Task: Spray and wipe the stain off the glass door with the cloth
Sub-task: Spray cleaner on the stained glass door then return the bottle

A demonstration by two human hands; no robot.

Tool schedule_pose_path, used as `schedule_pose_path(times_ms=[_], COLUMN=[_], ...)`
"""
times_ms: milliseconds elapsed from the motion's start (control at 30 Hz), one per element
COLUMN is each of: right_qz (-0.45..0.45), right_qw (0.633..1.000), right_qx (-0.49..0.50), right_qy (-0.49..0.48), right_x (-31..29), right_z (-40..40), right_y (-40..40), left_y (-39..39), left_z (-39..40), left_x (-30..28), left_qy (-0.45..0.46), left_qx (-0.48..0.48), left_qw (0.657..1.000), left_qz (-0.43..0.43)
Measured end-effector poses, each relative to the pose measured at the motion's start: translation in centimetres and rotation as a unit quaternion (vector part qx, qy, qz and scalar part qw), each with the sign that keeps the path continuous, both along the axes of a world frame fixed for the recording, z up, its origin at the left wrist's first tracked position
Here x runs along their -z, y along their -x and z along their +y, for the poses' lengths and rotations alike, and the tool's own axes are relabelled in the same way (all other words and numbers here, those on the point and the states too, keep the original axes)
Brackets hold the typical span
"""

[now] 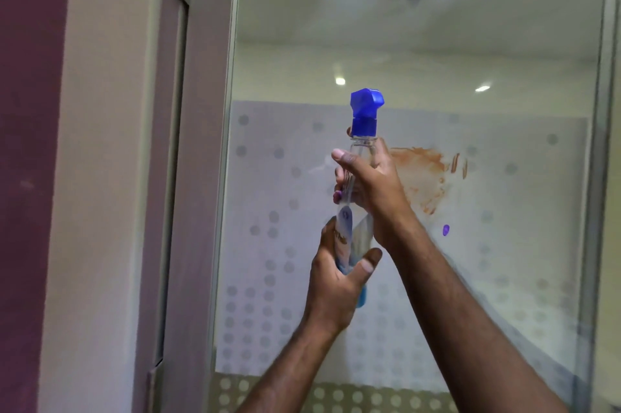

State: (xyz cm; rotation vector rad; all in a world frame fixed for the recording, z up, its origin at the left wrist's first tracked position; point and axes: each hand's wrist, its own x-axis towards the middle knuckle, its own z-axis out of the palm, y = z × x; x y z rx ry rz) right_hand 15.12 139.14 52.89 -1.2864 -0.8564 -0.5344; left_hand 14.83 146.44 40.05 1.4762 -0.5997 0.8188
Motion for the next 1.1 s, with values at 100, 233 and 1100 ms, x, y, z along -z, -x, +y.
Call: schedule_pose_path(times_ms=[100, 233, 1100], right_qz=[0.008, 0.008, 0.045], right_qw=[1.000, 0.999, 0.975], right_qx=[0.015, 0.039, 0.206], right_qy=[-0.007, -0.004, -0.067], right_x=[-0.1, -0.1, 1.1], right_z=[0.5, 0.4, -14.9], right_y=[0.4, 0.6, 4.2], left_y=[0.3, 0.5, 0.4], left_z=[0.5, 0.5, -14.0], left_x=[-0.2, -0.3, 0.7], left_qy=[-0.002, -0.009, -0.070], left_qx=[0.011, 0.021, 0.215], left_qw=[1.000, 1.000, 0.972], left_qz=[0.006, 0.019, 0.060])
